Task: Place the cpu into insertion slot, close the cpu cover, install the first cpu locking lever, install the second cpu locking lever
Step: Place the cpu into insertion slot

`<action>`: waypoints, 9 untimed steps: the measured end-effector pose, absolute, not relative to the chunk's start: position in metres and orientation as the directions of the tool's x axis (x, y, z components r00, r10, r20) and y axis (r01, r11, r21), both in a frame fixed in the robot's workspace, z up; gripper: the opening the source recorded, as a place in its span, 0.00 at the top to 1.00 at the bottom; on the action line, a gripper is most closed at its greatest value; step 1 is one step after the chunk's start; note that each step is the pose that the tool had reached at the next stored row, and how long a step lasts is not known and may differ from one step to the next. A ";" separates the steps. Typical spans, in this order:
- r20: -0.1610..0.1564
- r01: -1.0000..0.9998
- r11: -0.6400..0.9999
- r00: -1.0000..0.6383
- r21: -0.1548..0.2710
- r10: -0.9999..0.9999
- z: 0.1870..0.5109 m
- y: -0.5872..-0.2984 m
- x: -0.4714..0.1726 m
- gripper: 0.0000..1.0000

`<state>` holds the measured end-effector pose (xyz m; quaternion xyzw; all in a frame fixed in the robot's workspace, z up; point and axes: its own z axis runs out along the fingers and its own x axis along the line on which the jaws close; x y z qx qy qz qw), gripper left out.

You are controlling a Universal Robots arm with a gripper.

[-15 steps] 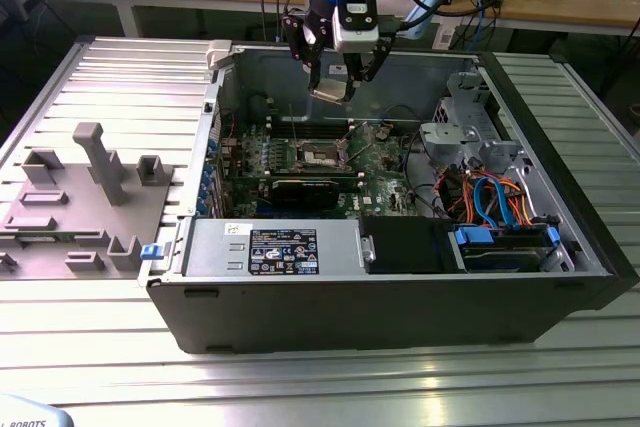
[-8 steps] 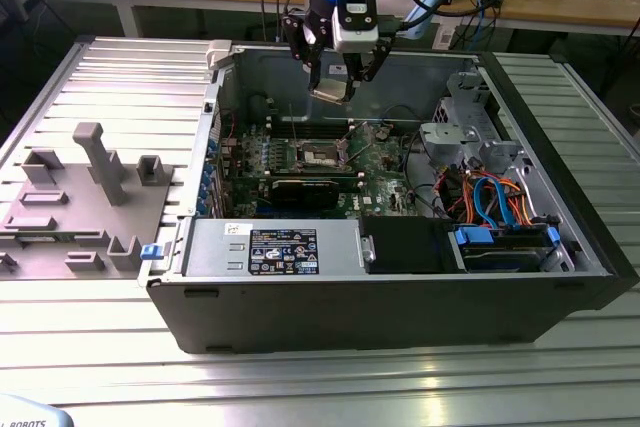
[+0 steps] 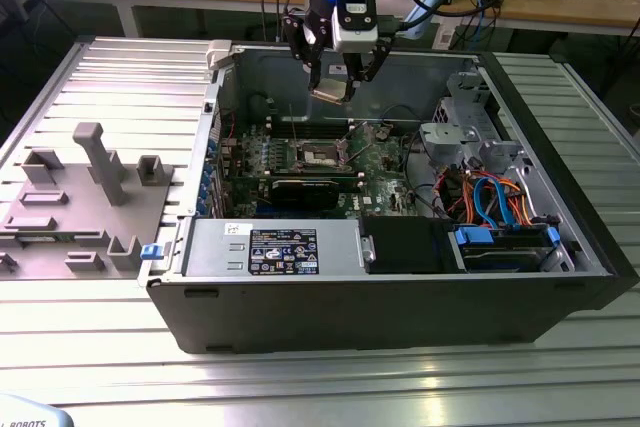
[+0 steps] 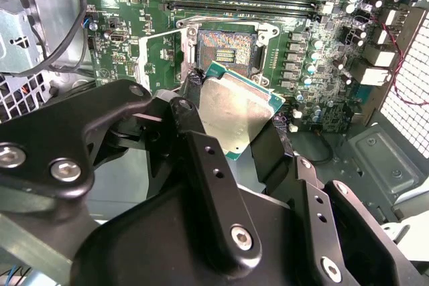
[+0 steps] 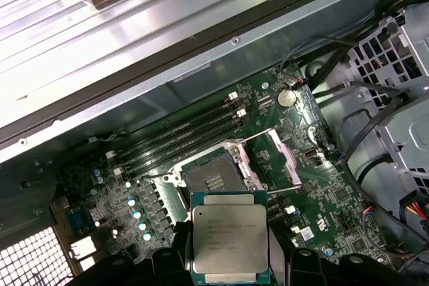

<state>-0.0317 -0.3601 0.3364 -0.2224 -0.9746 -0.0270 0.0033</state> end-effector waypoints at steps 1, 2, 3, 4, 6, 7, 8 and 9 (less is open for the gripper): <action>0.018 0.434 0.899 -0.901 0.051 0.434 0.336 -0.360 -0.032 0.46; 0.018 0.435 0.899 -0.901 0.051 0.434 0.336 -0.360 -0.032 0.46; 0.018 0.436 0.899 -0.900 0.051 0.435 0.336 -0.360 -0.032 0.46; 0.018 0.437 0.898 -0.900 0.051 0.436 0.336 -0.360 -0.032 0.46; 0.018 0.438 0.898 -0.899 0.051 0.437 0.336 -0.360 -0.032 0.46; 0.018 0.438 0.897 -0.899 0.051 0.438 0.336 -0.360 -0.032 0.46; 0.018 0.440 0.897 -0.898 0.051 0.439 0.336 -0.360 -0.032 0.46; 0.018 0.440 0.896 -0.898 0.051 0.440 0.336 -0.360 -0.032 0.46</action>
